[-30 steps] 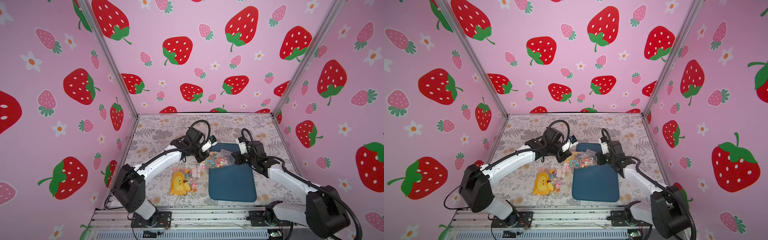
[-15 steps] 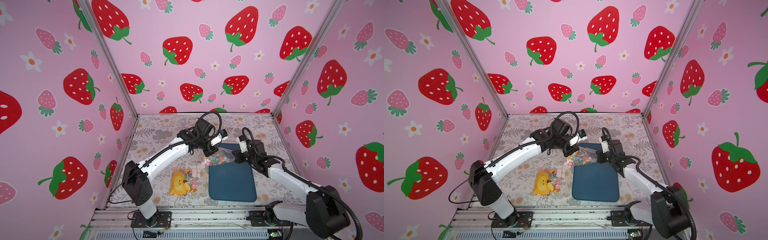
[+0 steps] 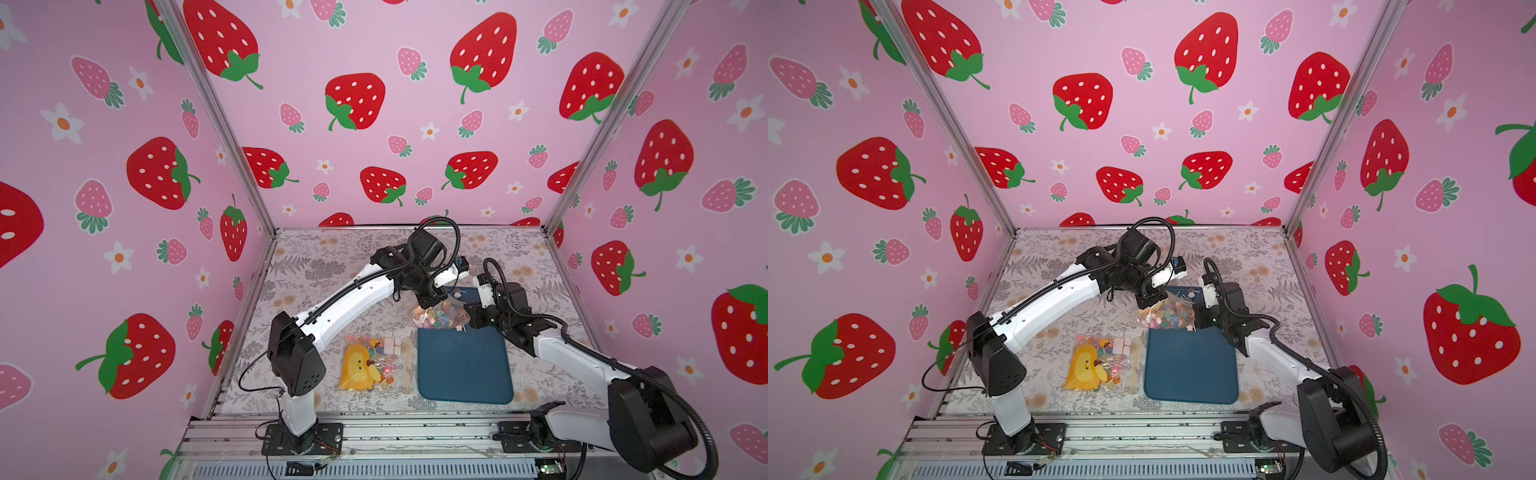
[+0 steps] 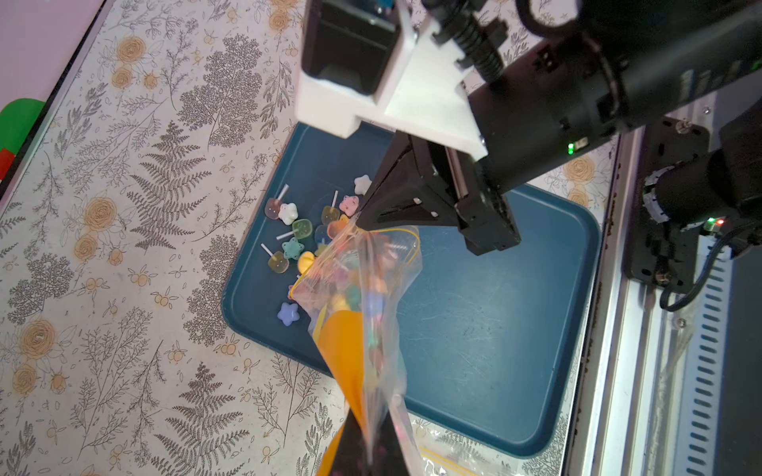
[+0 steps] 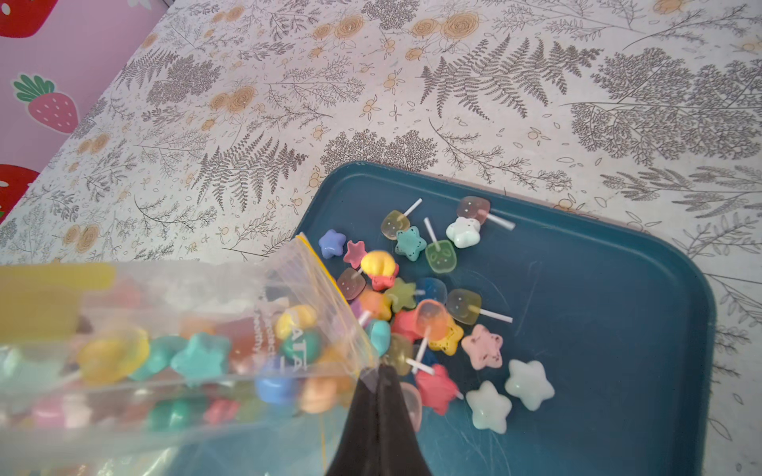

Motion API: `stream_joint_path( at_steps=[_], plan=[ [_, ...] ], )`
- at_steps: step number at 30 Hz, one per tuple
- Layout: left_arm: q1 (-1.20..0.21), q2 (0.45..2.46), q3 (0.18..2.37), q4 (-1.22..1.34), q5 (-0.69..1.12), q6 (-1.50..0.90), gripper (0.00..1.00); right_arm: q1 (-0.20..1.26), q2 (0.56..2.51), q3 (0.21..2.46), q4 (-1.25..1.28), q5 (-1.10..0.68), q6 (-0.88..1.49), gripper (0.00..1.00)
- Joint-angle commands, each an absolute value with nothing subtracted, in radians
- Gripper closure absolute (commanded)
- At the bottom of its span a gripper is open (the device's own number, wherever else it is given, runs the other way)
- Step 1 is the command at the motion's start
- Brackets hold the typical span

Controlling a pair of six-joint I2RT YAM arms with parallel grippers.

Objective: Pour candies out of the ziploc bag
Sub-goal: 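Pour the candies out of the ziploc bag onto the tray.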

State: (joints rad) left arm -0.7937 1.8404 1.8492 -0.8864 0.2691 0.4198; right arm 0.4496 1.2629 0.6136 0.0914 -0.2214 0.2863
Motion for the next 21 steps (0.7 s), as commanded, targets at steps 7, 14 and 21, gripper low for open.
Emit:
stream_joint_path(
  at_steps=[7, 14, 21],
  plan=[
    [-0.829, 1.812, 1.945, -0.944, 0.270, 0.437, 1.00, 0.442, 1.276, 0.601, 0.078, -0.177, 0.271, 1.00],
    [-0.848, 1.799, 1.985, -0.969, 0.255, 0.443, 1.00, 0.443, 1.217, 0.601, 0.040, -0.189, 0.273, 1.00],
    [-0.861, 1.775, 2.006, -0.979, 0.252, 0.438, 1.00, 0.443, 1.144, 0.596, -0.014, -0.195, 0.276, 1.00]
  ],
)
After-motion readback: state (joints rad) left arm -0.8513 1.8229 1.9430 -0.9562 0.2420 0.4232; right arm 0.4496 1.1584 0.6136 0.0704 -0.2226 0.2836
